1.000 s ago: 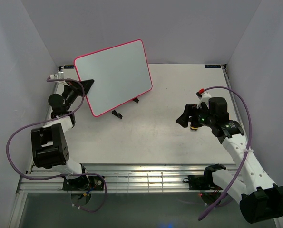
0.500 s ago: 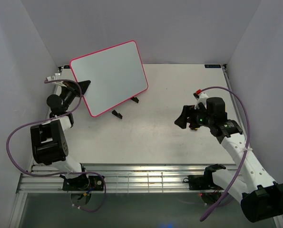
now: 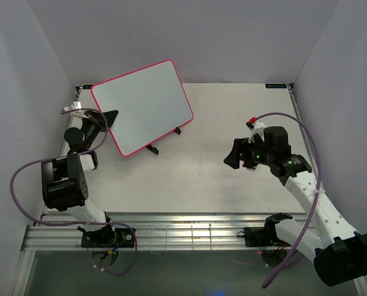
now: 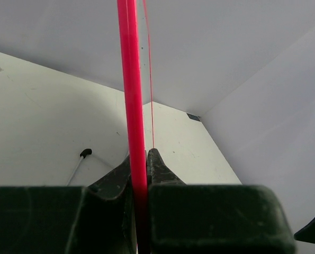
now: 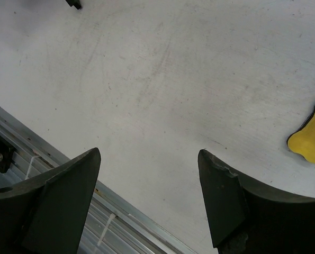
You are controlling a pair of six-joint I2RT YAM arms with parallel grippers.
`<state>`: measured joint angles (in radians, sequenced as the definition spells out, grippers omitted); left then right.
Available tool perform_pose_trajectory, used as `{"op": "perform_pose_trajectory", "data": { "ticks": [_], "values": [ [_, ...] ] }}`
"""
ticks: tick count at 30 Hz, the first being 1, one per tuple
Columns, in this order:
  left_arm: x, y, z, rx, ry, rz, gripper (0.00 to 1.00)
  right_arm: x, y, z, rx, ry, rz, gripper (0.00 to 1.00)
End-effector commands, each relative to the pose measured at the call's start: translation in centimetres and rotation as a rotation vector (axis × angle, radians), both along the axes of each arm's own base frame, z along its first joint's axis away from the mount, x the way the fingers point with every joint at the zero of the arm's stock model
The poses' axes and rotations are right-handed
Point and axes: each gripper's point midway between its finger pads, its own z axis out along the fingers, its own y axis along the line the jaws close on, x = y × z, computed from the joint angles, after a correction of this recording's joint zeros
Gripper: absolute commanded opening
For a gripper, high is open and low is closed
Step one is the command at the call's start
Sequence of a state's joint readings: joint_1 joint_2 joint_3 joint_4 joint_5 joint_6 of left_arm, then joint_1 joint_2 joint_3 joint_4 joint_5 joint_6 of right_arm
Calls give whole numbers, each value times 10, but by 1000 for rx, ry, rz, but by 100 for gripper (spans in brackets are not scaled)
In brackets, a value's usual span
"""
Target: Erase the whiteboard
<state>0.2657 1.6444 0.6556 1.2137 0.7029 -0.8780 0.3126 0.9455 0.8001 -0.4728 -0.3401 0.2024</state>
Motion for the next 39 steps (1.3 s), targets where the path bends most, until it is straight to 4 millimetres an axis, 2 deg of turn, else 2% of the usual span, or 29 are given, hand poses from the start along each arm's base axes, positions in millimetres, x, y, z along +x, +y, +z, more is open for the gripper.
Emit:
{"op": "perform_pose_trajectory", "data": {
  "ticks": [1,11,17,28,31,33,35,36,39],
  "values": [
    [-20,3,70,87,-343,72,0,1,4,5,-3,-19,28,80],
    [-21,19,34,277,-385,211,0,-6,11,5,-2,-26,65,80],
    [-15,21,15,361,-391,216,0,-9,14,6,-5,-33,84,80],
    [-20,21,-12,406,-349,220,0,-11,14,9,-1,-52,85,80],
    [-23,28,-21,396,-311,271,0,-11,15,10,3,-55,87,80],
    [-27,31,-30,396,-283,291,4,-11,16,9,4,-54,89,80],
    [-28,35,-30,390,-274,322,7,-12,16,8,4,-54,90,80],
    [-30,36,-34,386,-261,331,18,-12,16,6,2,-50,90,80],
    [-32,42,-39,369,-233,363,33,-12,16,5,4,-49,92,80]
  ]
}}
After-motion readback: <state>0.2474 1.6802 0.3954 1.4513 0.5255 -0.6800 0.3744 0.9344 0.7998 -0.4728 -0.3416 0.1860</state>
